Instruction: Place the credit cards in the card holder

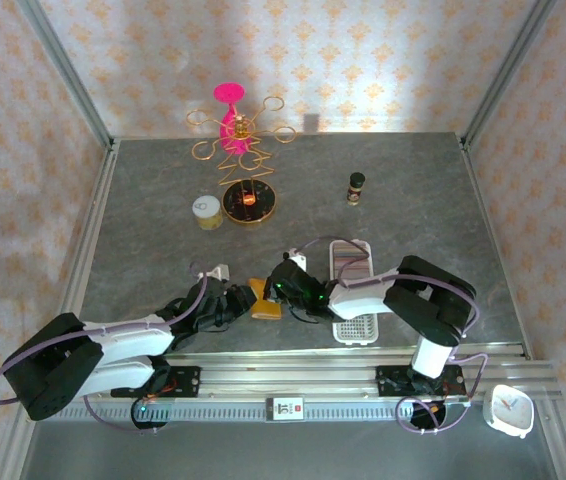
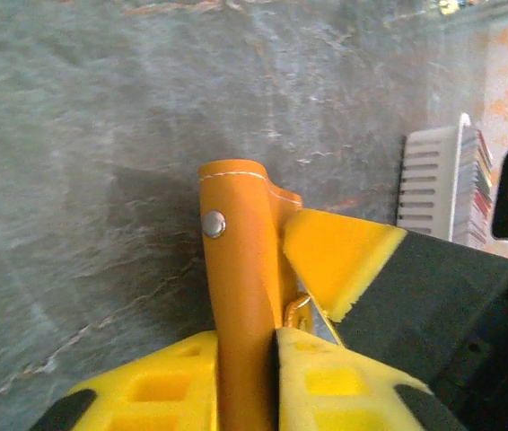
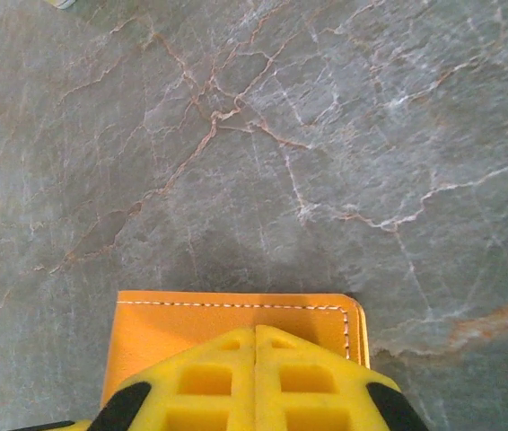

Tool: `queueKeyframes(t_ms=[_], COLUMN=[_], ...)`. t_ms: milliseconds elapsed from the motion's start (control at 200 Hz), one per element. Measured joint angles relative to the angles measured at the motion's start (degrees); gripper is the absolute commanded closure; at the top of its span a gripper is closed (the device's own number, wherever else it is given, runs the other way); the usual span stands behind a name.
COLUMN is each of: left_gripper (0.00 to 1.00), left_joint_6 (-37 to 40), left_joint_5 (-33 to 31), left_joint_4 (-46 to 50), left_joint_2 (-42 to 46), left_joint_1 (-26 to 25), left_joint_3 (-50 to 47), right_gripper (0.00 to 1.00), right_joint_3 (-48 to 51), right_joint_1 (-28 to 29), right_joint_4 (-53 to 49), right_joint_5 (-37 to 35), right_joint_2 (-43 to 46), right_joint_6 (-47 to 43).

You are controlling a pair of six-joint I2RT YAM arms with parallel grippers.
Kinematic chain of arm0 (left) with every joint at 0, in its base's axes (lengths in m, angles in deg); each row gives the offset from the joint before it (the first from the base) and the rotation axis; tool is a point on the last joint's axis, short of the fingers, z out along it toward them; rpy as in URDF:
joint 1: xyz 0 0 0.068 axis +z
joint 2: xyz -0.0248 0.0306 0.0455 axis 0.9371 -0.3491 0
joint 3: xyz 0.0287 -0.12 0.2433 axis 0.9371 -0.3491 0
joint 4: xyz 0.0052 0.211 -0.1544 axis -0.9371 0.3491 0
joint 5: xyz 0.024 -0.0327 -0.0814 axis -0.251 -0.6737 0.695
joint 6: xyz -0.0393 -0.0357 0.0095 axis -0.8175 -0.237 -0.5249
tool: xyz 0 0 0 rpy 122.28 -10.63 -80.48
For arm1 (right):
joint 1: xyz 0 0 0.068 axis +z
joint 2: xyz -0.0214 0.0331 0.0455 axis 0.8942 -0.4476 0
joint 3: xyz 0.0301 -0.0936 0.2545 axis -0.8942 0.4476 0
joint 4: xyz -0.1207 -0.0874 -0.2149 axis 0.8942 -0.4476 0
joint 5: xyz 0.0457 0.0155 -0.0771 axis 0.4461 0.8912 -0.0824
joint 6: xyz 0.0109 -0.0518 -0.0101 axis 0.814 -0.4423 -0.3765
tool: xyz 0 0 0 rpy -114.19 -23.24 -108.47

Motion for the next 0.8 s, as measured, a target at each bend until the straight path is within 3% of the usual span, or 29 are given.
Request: queueKeyframes(t_ms=[65, 265, 370, 450, 536, 616, 801], left_gripper=[0.95, 1.0, 1.0, 1.0, 1.0, 1.0, 1.0], left_joint_6=[-0.2, 1.73, 5.29, 9.01, 13.46, 17.55, 27.96], left_joint_5=[0.37, 0.09, -1.9, -4.98, -8.98, -12.55, -16.74], left_joint_4=[-0.98, 0.31, 6.25, 12.07, 17.68, 21.44, 25.14], left_joint_2=[0.0, 0.92, 3.3, 5.84, 8.7, 11.26, 13.77], left_joint_1=[0.0, -0.35, -0.37, -0.37, -0.37, -0.37, -0.37], left_joint_3=[0.0, 1.53, 5.22, 9.03, 13.2, 16.17, 20.94], right_gripper=[1.0, 0.99, 0.87, 0.72, 0.38, 0.23, 0.23], right_joint_3=[0.61, 0.66, 0.98, 2.12, 3.85, 4.94, 5.6], right_joint_1=[0.0, 0.0, 0.0, 0.0, -0.24, -1.01, -4.9], right_joint_4=[-0.02, -2.14, -3.06, -3.04, -2.89, -2.67, -1.66], right_joint_5=[-0.39, -1.2, -3.52, -6.08, -9.33, -12.22, -14.16], right_joint_2=[1.01, 5.62, 11.23, 17.42, 24.92, 30.53, 36.85], right_joint_6=[0.11, -2.12, -5.2, -8.22, -13.27, -17.59, -32.0])
